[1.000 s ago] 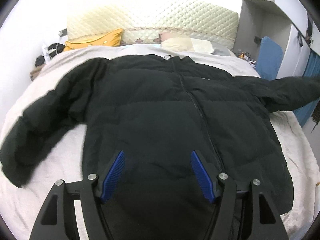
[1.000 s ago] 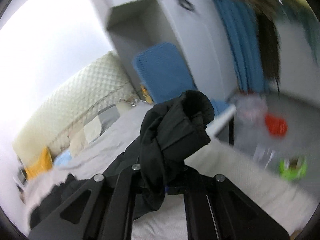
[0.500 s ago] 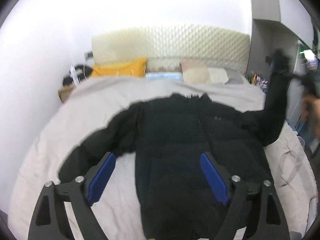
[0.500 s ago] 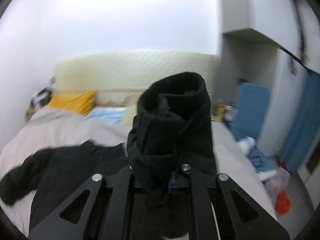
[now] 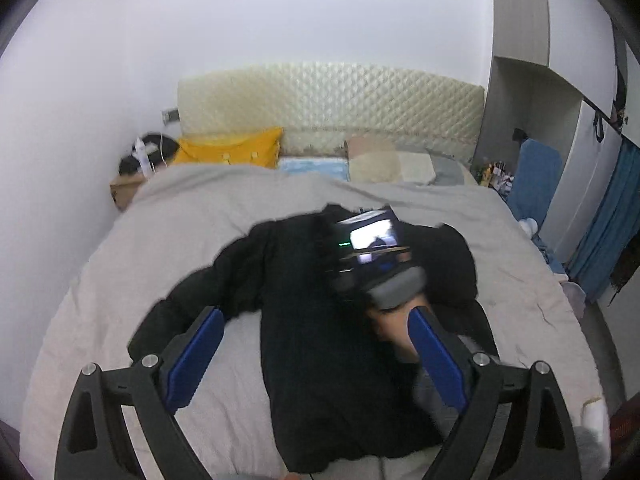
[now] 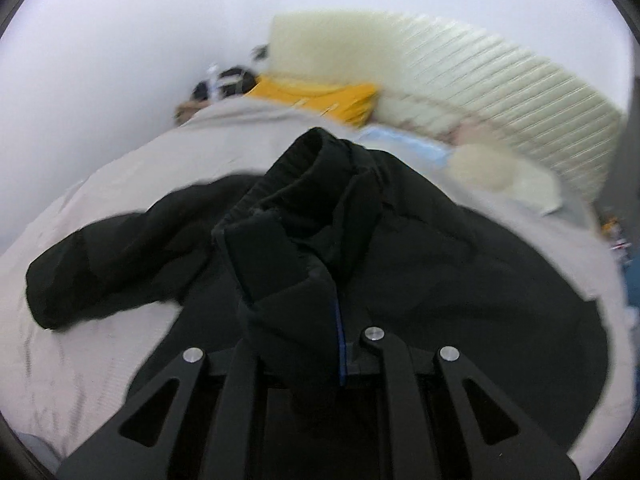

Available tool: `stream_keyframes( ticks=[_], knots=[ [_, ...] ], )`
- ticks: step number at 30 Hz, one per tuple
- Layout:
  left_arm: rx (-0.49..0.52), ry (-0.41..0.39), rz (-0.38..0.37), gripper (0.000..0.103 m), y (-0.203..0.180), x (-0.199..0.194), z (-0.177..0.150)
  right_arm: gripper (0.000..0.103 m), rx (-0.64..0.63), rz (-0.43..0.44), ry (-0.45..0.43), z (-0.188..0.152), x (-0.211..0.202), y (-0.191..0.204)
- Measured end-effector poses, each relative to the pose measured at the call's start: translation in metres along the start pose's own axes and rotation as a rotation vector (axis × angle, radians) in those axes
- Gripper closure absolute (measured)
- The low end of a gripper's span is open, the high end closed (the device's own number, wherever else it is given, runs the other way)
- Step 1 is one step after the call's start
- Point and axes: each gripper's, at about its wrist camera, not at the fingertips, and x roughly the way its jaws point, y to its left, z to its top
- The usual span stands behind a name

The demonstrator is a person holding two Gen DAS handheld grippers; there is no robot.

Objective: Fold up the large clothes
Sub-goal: 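Fold the held sleeve across the jacket body with the right tool, release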

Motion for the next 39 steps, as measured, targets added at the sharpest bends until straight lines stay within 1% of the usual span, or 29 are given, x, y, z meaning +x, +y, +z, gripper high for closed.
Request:
stream_keyframes(
  ticks=[1, 2, 3, 5, 8, 11, 13, 14, 15, 16, 17, 18, 19, 20, 22, 23, 26, 29, 32, 35, 37, 39],
  knots=[
    [-0.007, 0.014, -0.005, 0.010, 0.000, 0.002, 0.000, 0.090, 0.006, 0.019, 0.020, 0.003, 0.014, 0.004],
    [-0.006, 0.015, -0.004, 0.010, 0.001, 0.005, 0.000, 0.090, 0.012, 0.038, 0.053, -0.003, 0.031, 0.014],
    [0.003, 0.014, 0.005, 0.010, 0.000, 0.008, -0.001, 0.090, 0.014, 0.042, 0.089, -0.009, 0.049, 0.023],
    [0.005, 0.034, 0.020, 0.010, 0.003, 0.018, -0.001, 0.089, 0.023, 0.028, 0.128, -0.022, 0.074, 0.033],
    [-0.020, 0.074, -0.001, 0.009, 0.013, 0.030, -0.003, 0.089, 0.024, 0.021, 0.107, -0.034, 0.087, 0.033],
    [-0.027, 0.057, -0.020, 0.010, 0.017, 0.032, -0.005, 0.088, 0.088, 0.060, 0.075, -0.040, 0.082, 0.018],
    [-0.027, 0.062, -0.037, 0.010, 0.017, 0.036, -0.007, 0.084, 0.119, 0.076, 0.063, -0.034, 0.079, 0.019],
    [-0.029, 0.063, -0.039, 0.010, 0.019, 0.039, -0.009, 0.076, 0.128, 0.082, 0.053, -0.034, 0.071, 0.018],
    [-0.030, 0.058, -0.036, 0.010, 0.023, 0.040, -0.009, 0.066, 0.132, 0.084, 0.041, -0.033, 0.062, 0.019],
    [-0.029, 0.049, -0.029, 0.010, 0.025, 0.041, -0.010, 0.060, 0.132, 0.084, 0.038, -0.028, 0.058, 0.020],
    [-0.033, 0.041, -0.019, 0.010, 0.029, 0.042, -0.011, 0.036, 0.130, 0.094, 0.032, -0.027, 0.051, 0.022],
    [-0.036, 0.034, -0.016, 0.010, 0.031, 0.041, -0.014, 0.009, 0.129, 0.104, 0.016, -0.026, 0.041, 0.024],
    [-0.039, 0.023, -0.013, 0.010, 0.035, 0.041, -0.014, 0.003, 0.127, 0.104, -0.002, -0.025, 0.034, 0.025],
    [-0.038, 0.015, 0.010, 0.010, 0.039, 0.042, -0.017, 0.001, 0.121, 0.099, -0.024, -0.023, 0.022, 0.026],
    [-0.038, 0.019, 0.050, 0.010, 0.044, 0.044, -0.021, 0.001, 0.133, 0.094, -0.039, -0.020, 0.003, 0.024],
    [-0.036, 0.017, 0.054, 0.010, 0.047, 0.044, -0.024, 0.001, 0.146, 0.092, -0.054, -0.020, -0.011, 0.021],
    [-0.025, -0.009, 0.003, 0.010, 0.053, 0.041, -0.033, 0.001, 0.163, 0.036, -0.086, -0.026, -0.050, 0.009],
    [-0.023, -0.028, 0.032, 0.010, 0.051, 0.037, -0.044, 0.001, 0.211, 0.000, -0.110, -0.037, -0.096, -0.005],
    [-0.019, -0.047, 0.011, 0.010, 0.044, 0.032, -0.053, 0.001, 0.236, -0.049, -0.143, -0.050, -0.144, -0.010],
    [0.003, -0.079, 0.006, 0.010, 0.032, 0.027, -0.064, 0.001, 0.258, -0.081, -0.178, -0.066, -0.193, -0.009],
    [0.015, -0.093, -0.011, 0.010, 0.024, 0.025, -0.072, 0.000, 0.281, -0.093, -0.207, -0.078, -0.223, -0.008],
    [0.021, -0.096, -0.011, 0.010, 0.015, 0.027, -0.083, 0.000, 0.302, -0.099, -0.237, -0.093, -0.254, -0.006]
  ],
)
